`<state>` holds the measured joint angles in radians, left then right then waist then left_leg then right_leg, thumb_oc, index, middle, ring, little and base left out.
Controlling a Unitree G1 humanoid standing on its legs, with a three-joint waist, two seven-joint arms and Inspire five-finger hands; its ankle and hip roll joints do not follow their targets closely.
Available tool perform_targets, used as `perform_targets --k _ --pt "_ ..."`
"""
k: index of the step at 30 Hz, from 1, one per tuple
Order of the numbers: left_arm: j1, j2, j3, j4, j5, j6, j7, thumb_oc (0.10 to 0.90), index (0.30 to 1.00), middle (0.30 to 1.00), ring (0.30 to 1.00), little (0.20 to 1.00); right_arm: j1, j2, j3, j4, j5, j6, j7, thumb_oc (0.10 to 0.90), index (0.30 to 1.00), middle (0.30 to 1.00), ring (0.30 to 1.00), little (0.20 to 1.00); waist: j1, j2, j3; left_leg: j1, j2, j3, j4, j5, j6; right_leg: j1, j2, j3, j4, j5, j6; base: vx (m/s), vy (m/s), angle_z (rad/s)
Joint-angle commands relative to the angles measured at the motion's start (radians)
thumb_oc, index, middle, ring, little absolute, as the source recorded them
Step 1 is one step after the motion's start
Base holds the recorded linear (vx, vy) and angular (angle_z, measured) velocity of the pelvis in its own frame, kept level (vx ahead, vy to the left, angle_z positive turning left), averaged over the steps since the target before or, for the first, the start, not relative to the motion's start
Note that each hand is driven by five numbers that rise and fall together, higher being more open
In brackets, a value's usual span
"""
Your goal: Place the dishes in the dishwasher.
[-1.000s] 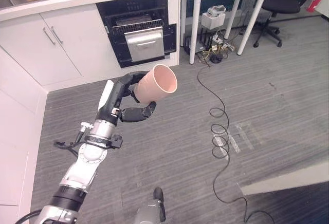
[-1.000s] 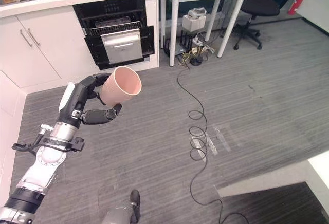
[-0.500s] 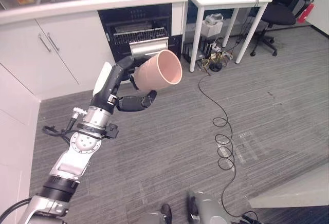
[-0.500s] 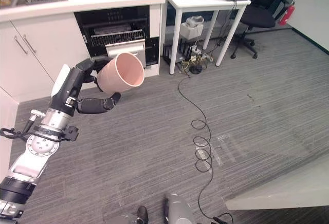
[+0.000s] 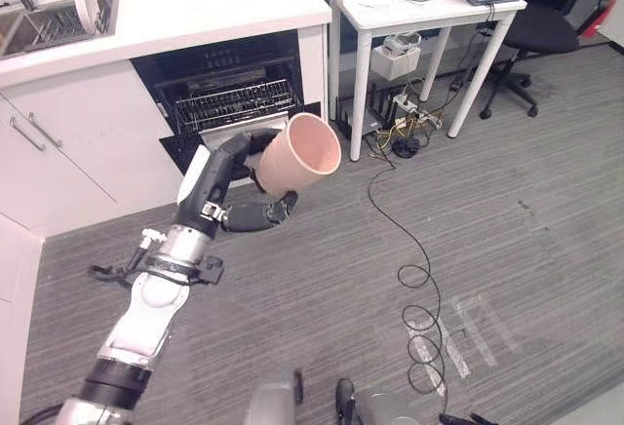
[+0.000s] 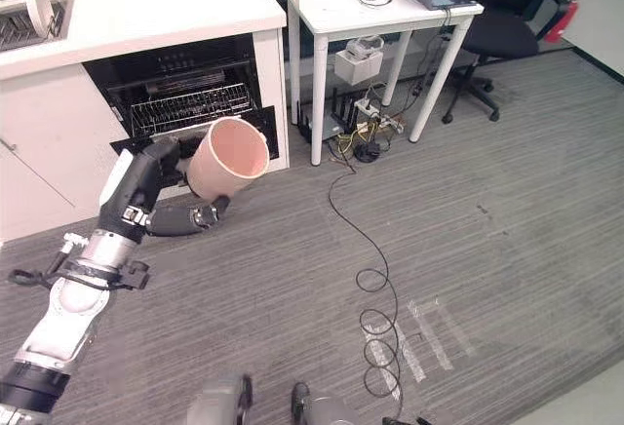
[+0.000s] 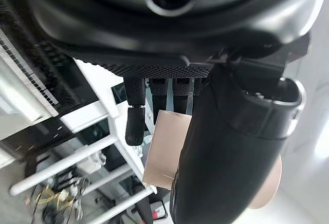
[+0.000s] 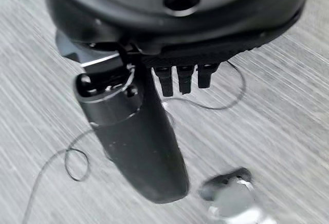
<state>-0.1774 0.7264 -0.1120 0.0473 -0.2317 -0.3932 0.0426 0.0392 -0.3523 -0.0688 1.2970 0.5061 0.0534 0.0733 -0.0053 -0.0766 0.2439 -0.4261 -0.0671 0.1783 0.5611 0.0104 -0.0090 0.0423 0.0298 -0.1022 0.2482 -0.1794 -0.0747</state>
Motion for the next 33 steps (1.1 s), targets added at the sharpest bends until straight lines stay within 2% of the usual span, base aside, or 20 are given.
perform_targets --k 1,2,3,5,9,10,11,12,13,14,17,18,19,20,21,22,23,27,28,33 --pt "-0.116 0.014 0.114 -0.116 -0.042 -0.118 0.103 0.400 0.300 0.300 0.300 0.300 0.070 -0.041 0.024 -0.042 0.014 0.010 -0.025 0.800 0.900 0.900 0.900 0.900 0.001 0.077 0.001 0.190 0.073 -0.064 -0.261 0.038 -0.025 -0.049 -0.049 0.036 0.052 0.009 0.146 0.60 0.262 -0.68" --pt "-0.099 0.005 0.117 -0.118 -0.018 -0.121 0.115 0.400 0.300 0.300 0.300 0.300 0.073 -0.031 0.038 -0.054 0.021 0.010 -0.034 0.800 0.900 0.900 0.900 0.900 0.017 0.104 0.005 0.113 0.099 -0.100 -0.261 0.044 -0.043 -0.018 -0.015 0.063 0.052 -0.011 0.145 0.50 0.209 -0.58" --pt "-0.095 0.002 0.118 -0.118 -0.012 -0.123 0.118 0.400 0.300 0.300 0.300 0.300 0.075 -0.030 0.041 -0.055 0.022 0.009 -0.036 0.800 0.900 0.900 0.900 0.900 0.019 0.106 0.003 0.103 0.102 -0.104 -0.261 0.044 -0.047 -0.014 -0.012 0.067 0.052 -0.015 0.144 0.57 0.203 -0.31" --pt "-0.071 -0.020 0.136 -0.119 0.020 -0.132 0.105 0.400 0.300 0.300 0.300 0.300 0.087 -0.015 0.053 -0.060 -0.002 0.005 -0.049 0.800 0.900 0.900 0.900 0.900 0.046 0.119 -0.006 0.004 0.141 -0.088 -0.261 0.074 -0.068 0.046 -0.001 0.078 0.052 -0.055 0.148 0.53 0.172 -0.43" --pt "-0.041 -0.037 0.166 -0.105 0.041 -0.155 0.098 0.400 0.300 0.300 0.300 0.300 0.085 -0.002 0.064 -0.075 -0.044 0.021 -0.104 0.800 0.900 0.900 0.900 0.900 0.068 0.113 -0.032 0.016 0.142 -0.072 -0.261 0.081 -0.058 0.100 -0.030 0.082 0.052 -0.095 0.164 0.46 0.214 -0.42" --pt "-0.039 -0.039 0.172 -0.127 0.030 -0.074 0.059 0.400 0.300 0.300 0.300 0.300 0.074 0.003 0.058 -0.107 -0.057 0.056 -0.125 0.800 0.900 0.900 0.900 0.900 0.082 0.100 -0.050 0.072 0.108 -0.070 -0.261 0.040 -0.021 0.165 -0.059 0.068 0.052 -0.103 0.172 0.60 0.278 -0.37" --pt "-0.040 -0.039 0.169 -0.133 0.031 -0.056 0.052 0.400 0.300 0.300 0.300 0.300 0.076 0.007 0.056 -0.121 -0.060 0.069 -0.131 0.800 0.900 0.900 0.900 0.900 0.081 0.095 -0.050 0.088 0.100 -0.062 -0.261 0.028 -0.010 0.183 -0.071 0.056 0.052 -0.076 0.180 0.61 0.289 -0.20" --pt "-0.049 -0.038 0.153 -0.136 0.034 -0.041 0.041 0.400 0.300 0.300 0.300 0.300 0.079 0.019 0.057 -0.154 -0.060 0.089 -0.146 0.800 0.900 0.900 0.900 0.900 0.077 0.093 -0.061 0.115 0.088 -0.050 -0.261 0.002 0.016 0.210 -0.089 0.030 0.060 0.033 0.207 0.26 0.142 -0.23" --pt "-0.052 -0.037 0.146 -0.135 0.039 -0.043 0.041 0.400 0.300 0.300 0.300 0.300 0.081 0.022 0.060 -0.167 -0.057 0.093 -0.151 0.800 0.900 0.900 0.900 0.900 0.073 0.094 -0.060 0.126 0.084 -0.049 -0.261 -0.005 0.025 0.207 -0.094 0.025 0.084 0.063 0.217 0.38 0.247 0.00" --pt "-0.060 -0.028 0.122 -0.140 0.061 -0.042 0.056 0.400 0.300 0.300 0.300 0.300 0.091 0.043 0.072 -0.216 -0.061 0.113 -0.175 0.800 0.900 0.900 0.900 0.900 0.060 0.111 -0.056 0.167 0.067 -0.073 -0.261 -0.035 0.061 0.140 -0.098 0.026 0.292 0.151 0.244 0.26 0.194 0.06" --pt "-0.067 -0.014 0.112 -0.142 0.074 -0.030 0.080 0.400 0.300 0.300 0.300 0.300 0.101 0.059 0.090 -0.240 -0.059 0.126 -0.182 0.800 0.900 0.900 0.900 0.900 0.044 0.133 -0.051 0.213 0.063 -0.093 -0.261 -0.066 0.079 0.017 -0.110 0.016 0.446 0.204 0.245 0.28 0.146 0.18" --pt "-0.071 0.004 0.121 -0.140 0.074 -0.026 0.091 0.400 0.300 0.300 0.300 0.300 0.105 0.070 0.105 -0.237 -0.058 0.129 -0.181 0.800 0.900 0.900 0.900 0.900 0.019 0.136 -0.040 0.267 0.054 -0.099 -0.261 -0.100 0.086 -0.082 -0.115 -0.001 0.453 0.177 0.236 0.32 0.006 0.36" --pt "-0.074 0.015 0.126 -0.135 0.076 -0.032 0.101 0.400 0.300 0.300 0.300 0.300 0.108 0.074 0.112 -0.240 -0.054 0.128 -0.185 0.800 0.900 0.900 0.900 0.900 -0.001 0.144 -0.034 0.289 0.054 -0.119 -0.261 -0.114 0.085 -0.135 -0.089 -0.006 0.399 0.173 0.227 0.33 -0.115 0.38" --pt "-0.084 0.027 0.129 -0.140 0.084 -0.031 0.104 0.400 0.300 0.300 0.300 0.300 0.113 0.075 0.110 -0.244 -0.040 0.123 -0.191 0.800 0.900 0.900 0.900 0.900 -0.022 0.139 -0.024 0.310 0.039 -0.154 -0.261 -0.130 0.083 -0.160 -0.064 0.009 0.311 0.157 0.218 0.31 -0.285 0.68" --pt "-0.101 0.032 0.122 -0.159 0.096 -0.031 0.108 0.400 0.300 0.300 0.300 0.300 0.117 0.073 0.098 -0.246 -0.011 0.117 -0.193 0.800 0.900 0.900 0.900 0.900 -0.049 0.115 -0.019 0.329 0.003 -0.214 -0.261 -0.154 0.079 -0.193 -0.065 0.059 0.106 0.192 0.222 0.33 -0.332 1.09" --pt "-0.105 0.038 0.117 -0.168 0.103 -0.034 0.122 0.400 0.300 0.300 0.300 0.300 0.121 0.074 0.092 -0.249 0.000 0.114 -0.195 0.800 0.900 0.900 0.900 0.900 -0.069 0.099 -0.011 0.350 -0.021 -0.248 -0.261 -0.177 0.080 -0.228 -0.073 0.086 0.052 0.219 0.236 0.37 -0.363 2.34" --pt "-0.094 0.066 0.139 -0.165 0.107 -0.050 0.140 0.400 0.300 0.300 0.300 0.300 0.130 0.080 0.072 -0.245 -0.020 0.103 -0.181 0.800 0.900 0.900 0.900 0.900 -0.083 0.090 -0.010 0.367 -0.023 -0.261 -0.261 -0.209 0.079 -0.258 -0.077 0.091 0.052 0.227 0.246 0.28 -0.250 2.69" --pt "-0.082 0.079 0.147 -0.168 0.084 -0.060 0.138 0.400 0.300 0.300 0.300 0.300 0.131 0.073 0.061 -0.206 -0.020 0.074 -0.162 0.800 0.900 0.900 0.900 0.900 -0.068 0.088 -0.035 0.358 -0.012 -0.271 -0.261 -0.197 0.056 -0.236 -0.070 0.097 0.052 0.167 0.231 0.18 -0.149 1.15" --pt "-0.069 0.082 0.159 -0.185 0.074 -0.057 0.122 0.400 0.300 0.300 0.300 0.300 0.120 0.059 0.076 -0.208 0.007 0.081 -0.181 0.800 0.900 0.900 0.900 0.900 -0.044 0.086 -0.054 0.348 -0.005 -0.266 -0.261 -0.183 0.041 -0.199 -0.066 0.092 0.052 0.122 0.215 0.13 -0.063 0.48" --pt "-0.029 0.138 0.207 -0.215 0.042 -0.033 0.140 0.400 0.300 0.300 0.300 0.300 0.106 0.033 0.095 -0.274 0.031 0.109 -0.207 0.800 0.900 0.900 0.900 0.900 -0.015 0.089 -0.075 0.340 0.010 -0.247 -0.261 -0.173 0.021 -0.153 -0.071 0.071 0.052 0.072 0.200 0.11 -0.026 -0.08"
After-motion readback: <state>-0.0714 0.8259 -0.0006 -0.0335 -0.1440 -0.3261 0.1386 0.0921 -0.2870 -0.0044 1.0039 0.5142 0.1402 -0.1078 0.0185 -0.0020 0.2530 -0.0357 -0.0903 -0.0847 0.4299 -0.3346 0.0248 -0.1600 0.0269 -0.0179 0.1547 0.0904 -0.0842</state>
